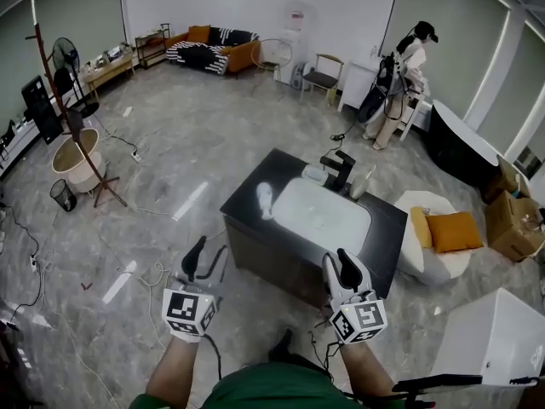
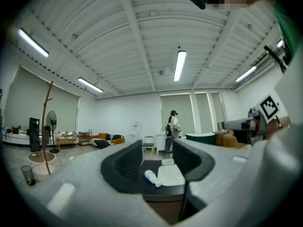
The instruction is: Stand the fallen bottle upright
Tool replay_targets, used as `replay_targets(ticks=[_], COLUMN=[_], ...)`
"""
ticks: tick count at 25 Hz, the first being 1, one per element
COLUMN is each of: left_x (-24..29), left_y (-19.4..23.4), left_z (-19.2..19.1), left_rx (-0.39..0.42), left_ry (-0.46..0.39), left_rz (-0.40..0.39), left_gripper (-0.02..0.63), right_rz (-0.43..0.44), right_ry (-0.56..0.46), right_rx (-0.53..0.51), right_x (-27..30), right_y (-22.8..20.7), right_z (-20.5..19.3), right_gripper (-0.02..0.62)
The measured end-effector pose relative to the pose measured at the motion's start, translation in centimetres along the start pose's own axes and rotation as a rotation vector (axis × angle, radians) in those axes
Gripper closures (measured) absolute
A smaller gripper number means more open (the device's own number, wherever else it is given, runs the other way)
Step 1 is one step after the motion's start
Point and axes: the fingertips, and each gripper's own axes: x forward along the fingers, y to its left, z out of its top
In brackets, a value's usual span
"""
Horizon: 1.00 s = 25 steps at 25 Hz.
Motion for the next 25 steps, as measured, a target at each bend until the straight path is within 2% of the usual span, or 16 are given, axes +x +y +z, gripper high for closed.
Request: replay_targets(ticks=[7,12,20,25], left_x=[9.4,14.0,18.4,20.6], left_y=[-0.8,-1.9,-2.8,-1.9], left_z=[0.0,0.0,-0.4,-1.8], left_rx=[0.023,0.042,0.060,0.057], left_ry=[0.039,0.058,0.094,0.113], left_rz=[0.019,0.048,0.058,0.050], left_gripper=[0.407,0.405,0.407,0.405], right_rz=[0.039,0.074,0.082,0.076], right_ry=[0.013,0.012,0.021,0.035], right_rx=[0.047,0.076,0.113,0.125], right_x=[6.9,9.6,12.0,13.8], right_y=[-7.6,-12.1,-16.4,-17.5], right_z=[0.2,0.1,-0.4,-1.3], right_gripper=[0.486,0.485,0.486,0.486])
